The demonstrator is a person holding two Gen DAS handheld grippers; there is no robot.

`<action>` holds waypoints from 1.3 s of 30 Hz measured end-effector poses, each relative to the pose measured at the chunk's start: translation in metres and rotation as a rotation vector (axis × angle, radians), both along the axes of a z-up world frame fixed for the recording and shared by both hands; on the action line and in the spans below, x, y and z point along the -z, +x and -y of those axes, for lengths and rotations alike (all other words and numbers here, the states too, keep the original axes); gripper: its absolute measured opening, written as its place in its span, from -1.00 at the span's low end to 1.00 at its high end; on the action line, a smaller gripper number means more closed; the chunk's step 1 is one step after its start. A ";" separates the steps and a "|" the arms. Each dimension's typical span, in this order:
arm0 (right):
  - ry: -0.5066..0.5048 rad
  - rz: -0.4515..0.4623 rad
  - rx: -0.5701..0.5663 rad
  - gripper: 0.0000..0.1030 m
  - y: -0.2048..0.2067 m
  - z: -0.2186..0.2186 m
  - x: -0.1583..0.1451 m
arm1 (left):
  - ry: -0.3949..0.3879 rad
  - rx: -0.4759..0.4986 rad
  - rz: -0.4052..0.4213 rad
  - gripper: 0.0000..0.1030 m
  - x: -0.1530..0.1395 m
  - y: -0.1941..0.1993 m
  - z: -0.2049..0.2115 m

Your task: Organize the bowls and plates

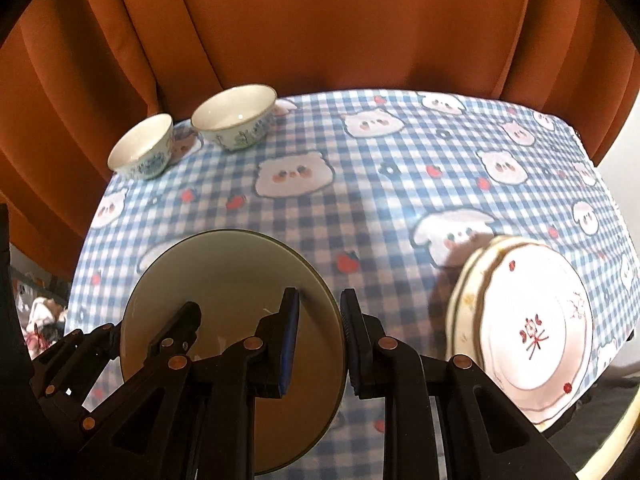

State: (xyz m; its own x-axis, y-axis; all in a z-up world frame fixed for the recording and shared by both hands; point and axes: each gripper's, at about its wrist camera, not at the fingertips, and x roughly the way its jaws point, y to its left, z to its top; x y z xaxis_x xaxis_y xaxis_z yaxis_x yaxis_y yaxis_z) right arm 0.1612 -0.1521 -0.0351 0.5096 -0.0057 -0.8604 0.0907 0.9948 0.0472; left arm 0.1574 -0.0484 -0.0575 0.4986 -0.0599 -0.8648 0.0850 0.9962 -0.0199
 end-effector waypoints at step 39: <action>0.020 -0.063 -0.210 -0.51 -0.026 0.054 0.051 | 0.035 -0.154 -0.043 -0.26 0.042 -0.038 0.049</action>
